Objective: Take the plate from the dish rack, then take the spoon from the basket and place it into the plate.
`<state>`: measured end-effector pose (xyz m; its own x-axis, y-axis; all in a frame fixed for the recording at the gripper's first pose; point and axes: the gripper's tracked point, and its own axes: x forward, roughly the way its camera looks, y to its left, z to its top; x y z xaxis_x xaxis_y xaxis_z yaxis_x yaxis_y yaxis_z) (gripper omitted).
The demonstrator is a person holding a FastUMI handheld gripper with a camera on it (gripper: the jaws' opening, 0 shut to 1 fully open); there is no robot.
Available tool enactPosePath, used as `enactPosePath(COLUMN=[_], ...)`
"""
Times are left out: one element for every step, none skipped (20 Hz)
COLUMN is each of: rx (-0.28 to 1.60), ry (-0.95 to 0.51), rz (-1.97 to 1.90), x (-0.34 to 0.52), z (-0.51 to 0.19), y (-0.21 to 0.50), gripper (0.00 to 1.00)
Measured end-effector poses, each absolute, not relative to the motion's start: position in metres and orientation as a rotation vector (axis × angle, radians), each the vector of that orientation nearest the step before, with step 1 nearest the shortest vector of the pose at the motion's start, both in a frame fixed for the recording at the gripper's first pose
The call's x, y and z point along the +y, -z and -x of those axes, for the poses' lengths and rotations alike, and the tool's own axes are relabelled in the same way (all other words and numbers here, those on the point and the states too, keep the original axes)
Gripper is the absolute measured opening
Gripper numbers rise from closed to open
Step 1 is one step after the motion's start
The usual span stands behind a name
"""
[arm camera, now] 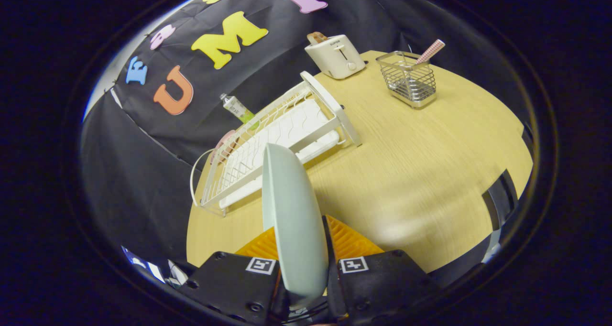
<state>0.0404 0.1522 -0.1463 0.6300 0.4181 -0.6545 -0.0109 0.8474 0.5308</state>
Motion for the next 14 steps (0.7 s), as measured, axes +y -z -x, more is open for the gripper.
enactPosePath(rx=[0.875,0.885,0.895,0.907,0.914,0.917,0.912,0.902,0.894,0.889,0.882,0.875,0.866,0.856], ry=[-0.261,-0.269,-0.272,-0.271,-0.281,-0.300,-0.306,-0.307,-0.304,-0.302,-0.304,-0.307,-0.309,-0.305], rz=[-0.537,-0.566,-0.580,-0.593,-0.617,-0.643,-0.656,-0.654,-0.647,-0.642,-0.636,-0.623,-0.599,-0.578], x=[0.153,0.154,0.154,0.155,0.155,0.158,0.158,0.156,0.153,0.151,0.149,0.149,0.148,0.147], z=[-0.039,-0.038,-0.038,-0.037,-0.037,-0.036,-0.037,-0.038,-0.041,-0.044,-0.046,-0.047,-0.048,-0.048], y=[0.150,0.154,0.158,0.163,0.165,0.164,0.163,0.162,0.162,0.161,0.161,0.160,0.161,0.161], gripper=[0.35,0.35,0.35,0.36,0.36,0.36,0.37,0.38,0.39,0.41,0.42,0.45,0.47,0.52])
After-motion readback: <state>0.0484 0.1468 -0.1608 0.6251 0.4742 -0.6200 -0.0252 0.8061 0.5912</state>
